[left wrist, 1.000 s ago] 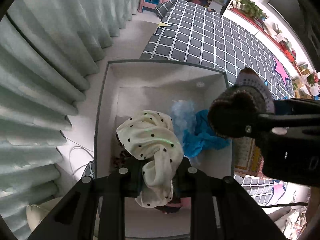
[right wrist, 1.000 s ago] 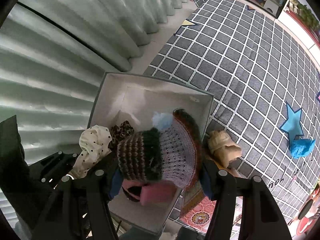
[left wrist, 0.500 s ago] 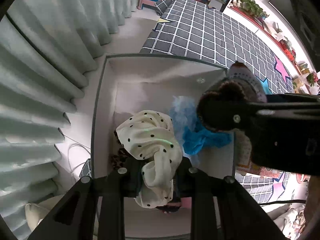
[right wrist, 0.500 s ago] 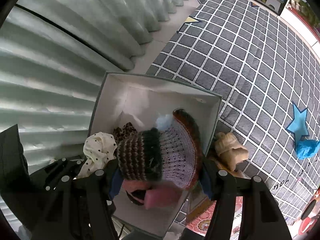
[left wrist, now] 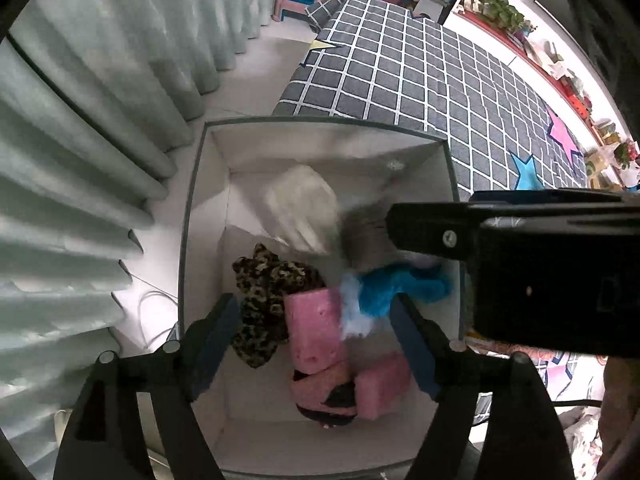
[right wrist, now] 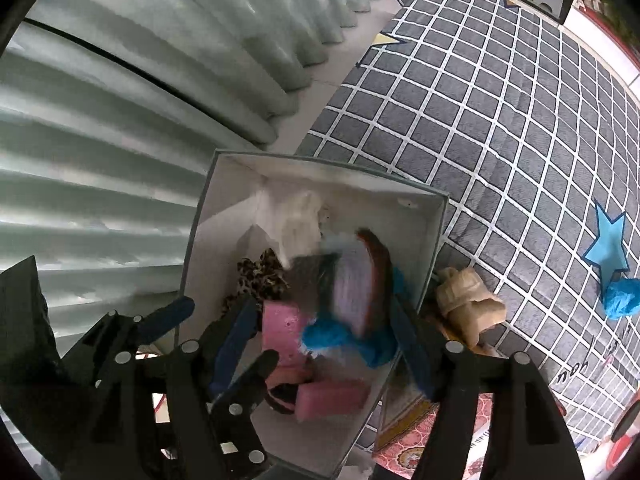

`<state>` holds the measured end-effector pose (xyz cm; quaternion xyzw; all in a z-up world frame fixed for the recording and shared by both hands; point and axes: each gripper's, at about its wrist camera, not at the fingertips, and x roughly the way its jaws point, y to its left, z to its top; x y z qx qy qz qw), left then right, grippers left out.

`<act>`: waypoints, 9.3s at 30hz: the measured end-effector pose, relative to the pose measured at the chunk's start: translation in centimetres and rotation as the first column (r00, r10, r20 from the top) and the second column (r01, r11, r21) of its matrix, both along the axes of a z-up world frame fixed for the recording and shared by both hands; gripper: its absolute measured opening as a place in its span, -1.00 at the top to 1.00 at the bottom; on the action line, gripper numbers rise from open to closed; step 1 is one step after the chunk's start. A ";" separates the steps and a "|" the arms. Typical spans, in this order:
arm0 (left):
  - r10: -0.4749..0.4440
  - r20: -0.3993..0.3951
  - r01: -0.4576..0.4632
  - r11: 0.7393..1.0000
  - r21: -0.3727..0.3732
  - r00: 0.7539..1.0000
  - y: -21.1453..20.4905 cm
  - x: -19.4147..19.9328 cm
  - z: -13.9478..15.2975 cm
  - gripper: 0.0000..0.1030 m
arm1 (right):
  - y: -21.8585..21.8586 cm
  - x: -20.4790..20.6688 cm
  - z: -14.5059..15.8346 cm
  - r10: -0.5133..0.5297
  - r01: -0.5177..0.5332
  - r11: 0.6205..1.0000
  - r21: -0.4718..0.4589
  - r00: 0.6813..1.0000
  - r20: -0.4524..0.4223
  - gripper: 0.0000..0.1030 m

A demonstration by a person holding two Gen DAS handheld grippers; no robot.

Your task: Organize soft objects

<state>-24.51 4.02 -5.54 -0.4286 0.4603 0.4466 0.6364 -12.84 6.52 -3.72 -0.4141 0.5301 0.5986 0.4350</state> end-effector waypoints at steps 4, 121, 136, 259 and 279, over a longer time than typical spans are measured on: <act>0.020 0.042 -0.021 1.000 0.020 0.999 -0.1 -0.2 0.3 -0.99 | -0.1 1.0 0.9 -0.043 0.044 0.999 0.029 0.999 -0.027 -0.87; -0.084 -0.125 0.061 0.982 -0.176 0.989 5.5 33.8 -4.3 0.80 | -14.7 41.4 -9.2 -0.645 0.625 0.763 -0.166 0.753 -0.131 0.17; -0.378 -0.077 0.372 0.925 -0.084 0.923 -4.3 33.2 0.0 0.80 | -17.6 39.4 -6.9 -0.613 0.604 0.789 -0.110 0.786 -0.080 0.17; 0.111 -0.068 -0.112 0.994 -0.016 0.992 -8.4 -3.5 0.3 -0.67 | -10.9 -4.1 0.2 0.149 -0.152 0.988 0.020 0.982 0.115 -1.00; 0.159 -0.102 -0.164 0.986 -0.040 0.982 -8.4 -4.2 -0.9 -0.67 | -10.4 -4.0 0.4 0.128 -0.130 0.991 0.010 0.986 0.110 -1.00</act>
